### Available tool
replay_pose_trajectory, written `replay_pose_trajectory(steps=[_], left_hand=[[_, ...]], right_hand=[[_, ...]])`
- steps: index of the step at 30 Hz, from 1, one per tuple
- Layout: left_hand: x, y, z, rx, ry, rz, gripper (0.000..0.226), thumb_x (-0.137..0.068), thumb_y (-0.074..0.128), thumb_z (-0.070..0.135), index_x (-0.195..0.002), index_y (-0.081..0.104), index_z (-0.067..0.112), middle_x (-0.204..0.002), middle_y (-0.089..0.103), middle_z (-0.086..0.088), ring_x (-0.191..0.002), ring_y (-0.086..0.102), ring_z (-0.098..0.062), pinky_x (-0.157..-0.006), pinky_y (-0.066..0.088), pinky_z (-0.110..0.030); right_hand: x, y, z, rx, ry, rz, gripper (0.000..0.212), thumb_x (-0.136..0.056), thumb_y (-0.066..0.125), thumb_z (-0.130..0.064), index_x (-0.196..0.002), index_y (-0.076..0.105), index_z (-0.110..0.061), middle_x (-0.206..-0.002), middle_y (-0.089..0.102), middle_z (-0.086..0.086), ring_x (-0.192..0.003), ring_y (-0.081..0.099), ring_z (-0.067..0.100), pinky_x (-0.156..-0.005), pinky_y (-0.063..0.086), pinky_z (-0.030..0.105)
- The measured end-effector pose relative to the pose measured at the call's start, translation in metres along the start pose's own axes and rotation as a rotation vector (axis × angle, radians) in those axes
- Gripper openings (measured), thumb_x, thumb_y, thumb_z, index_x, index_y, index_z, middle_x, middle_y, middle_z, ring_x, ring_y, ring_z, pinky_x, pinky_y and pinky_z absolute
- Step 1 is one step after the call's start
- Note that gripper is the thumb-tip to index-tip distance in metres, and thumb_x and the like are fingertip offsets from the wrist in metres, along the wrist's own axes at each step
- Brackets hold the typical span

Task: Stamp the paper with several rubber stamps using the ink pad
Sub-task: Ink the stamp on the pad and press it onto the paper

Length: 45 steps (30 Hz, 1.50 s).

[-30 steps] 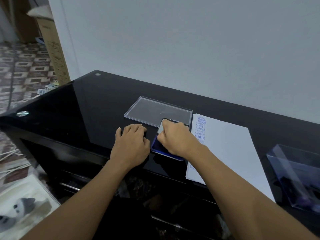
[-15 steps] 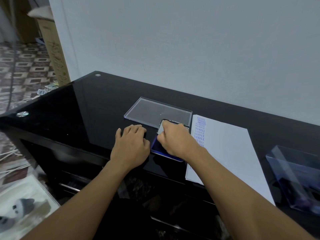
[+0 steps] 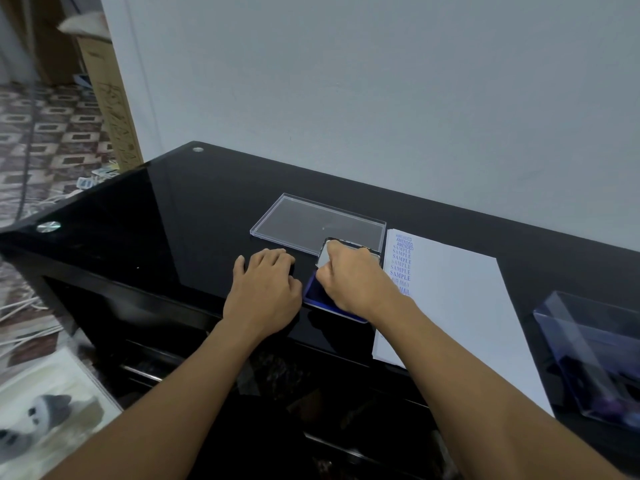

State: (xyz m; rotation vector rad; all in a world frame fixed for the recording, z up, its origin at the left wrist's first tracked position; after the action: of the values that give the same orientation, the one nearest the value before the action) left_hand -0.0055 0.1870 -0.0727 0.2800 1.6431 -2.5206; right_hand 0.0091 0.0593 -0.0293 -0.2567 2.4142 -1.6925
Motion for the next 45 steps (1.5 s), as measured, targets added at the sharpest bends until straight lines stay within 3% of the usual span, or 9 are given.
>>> replay_pose_trajectory(steps=[4, 9, 15, 25, 28, 35, 40, 45], left_hand=[[0.0, 0.0, 0.0, 0.004, 0.002, -0.001, 0.041, -0.097, 0.042, 0.027, -0.136, 0.052, 0.02, -0.15, 0.043, 0.005, -0.143, 0.032, -0.016, -0.122, 0.014, -0.051], [0.0, 0.0, 0.0, -0.005, 0.006, -0.004, 0.041, -0.097, 0.041, 0.027, -0.136, 0.051, 0.02, -0.15, 0.043, 0.005, -0.143, 0.032, -0.016, -0.122, 0.015, -0.051], [0.0, 0.0, 0.0, -0.003, 0.002, -0.006, 0.041, -0.097, 0.041, 0.027, -0.137, 0.051, 0.02, -0.151, 0.043, 0.005, -0.143, 0.031, -0.016, -0.122, 0.014, -0.051], [0.0, 0.0, 0.0, -0.003, 0.007, -0.002, 0.041, -0.097, 0.041, 0.027, -0.136, 0.051, 0.02, -0.149, 0.044, 0.005, -0.142, 0.033, -0.016, -0.122, 0.015, -0.052], [0.0, 0.0, 0.001, 0.001, 0.01, 0.005, 0.039, -0.097, 0.042, 0.026, -0.133, 0.053, 0.019, -0.148, 0.046, 0.004, -0.141, 0.035, -0.017, -0.122, 0.016, -0.052], [0.0, -0.001, 0.0, 0.001, 0.011, 0.01, 0.038, -0.096, 0.042, 0.026, -0.131, 0.053, 0.019, -0.147, 0.047, 0.005, -0.14, 0.036, -0.016, -0.121, 0.016, -0.052], [0.0, 0.0, 0.001, 0.0, 0.008, 0.005, 0.038, -0.097, 0.042, 0.026, -0.132, 0.053, 0.02, -0.148, 0.045, 0.005, -0.141, 0.034, -0.016, -0.121, 0.015, -0.051], [0.0, 0.0, 0.001, 0.001, 0.006, 0.0, 0.037, -0.097, 0.042, 0.026, -0.132, 0.053, 0.02, -0.147, 0.046, 0.005, -0.141, 0.035, -0.016, -0.122, 0.015, -0.052]], right_hand=[[0.003, 0.001, -0.004, 0.066, -0.046, -0.009, 0.014, -0.099, 0.042, -0.027, -0.09, 0.042, -0.017, -0.092, 0.059, 0.011, -0.08, 0.055, 0.029, -0.068, 0.049, 0.041], [-0.002, -0.004, 0.0, 0.001, -0.012, 0.001, 0.014, -0.097, 0.044, -0.025, -0.087, 0.042, -0.015, -0.072, 0.044, 0.001, -0.076, 0.049, 0.029, -0.064, 0.038, 0.035], [0.005, -0.001, -0.007, 0.075, -0.076, -0.014, 0.015, -0.1, 0.043, -0.026, -0.091, 0.044, -0.014, -0.093, 0.059, 0.011, -0.085, 0.057, 0.031, -0.073, 0.054, 0.045], [0.002, 0.001, 0.0, 0.006, -0.042, 0.046, 0.012, -0.096, 0.044, -0.027, -0.089, 0.042, -0.017, -0.082, 0.056, 0.011, -0.075, 0.052, 0.031, -0.061, 0.04, 0.036], [-0.001, 0.0, 0.002, 0.002, -0.032, 0.035, 0.014, -0.098, 0.042, -0.028, -0.093, 0.044, -0.015, -0.085, 0.057, 0.011, -0.077, 0.053, 0.03, -0.064, 0.043, 0.038], [0.001, 0.002, 0.002, -0.017, -0.035, 0.056, 0.012, -0.096, 0.046, -0.025, -0.088, 0.041, -0.017, -0.071, 0.045, 0.004, -0.074, 0.048, 0.031, -0.059, 0.038, 0.036], [-0.003, 0.003, 0.006, -0.043, -0.015, 0.078, 0.011, -0.095, 0.044, -0.027, -0.089, 0.042, -0.018, -0.082, 0.055, 0.01, -0.076, 0.053, 0.032, -0.061, 0.043, 0.037], [-0.003, 0.004, 0.006, -0.028, -0.018, 0.072, 0.012, -0.096, 0.043, -0.03, -0.09, 0.041, -0.019, -0.082, 0.052, 0.008, -0.077, 0.051, 0.031, -0.062, 0.044, 0.038]])
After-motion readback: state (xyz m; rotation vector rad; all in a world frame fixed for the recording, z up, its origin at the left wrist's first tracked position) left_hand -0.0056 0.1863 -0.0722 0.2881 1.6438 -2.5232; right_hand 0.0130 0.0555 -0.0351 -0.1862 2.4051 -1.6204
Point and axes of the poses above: each hand's wrist, its own x-axis away from the middle knuckle, its own y-axis out of the palm, z = x × y, the point moved 10 cm from there along -x, towards the middle knuckle
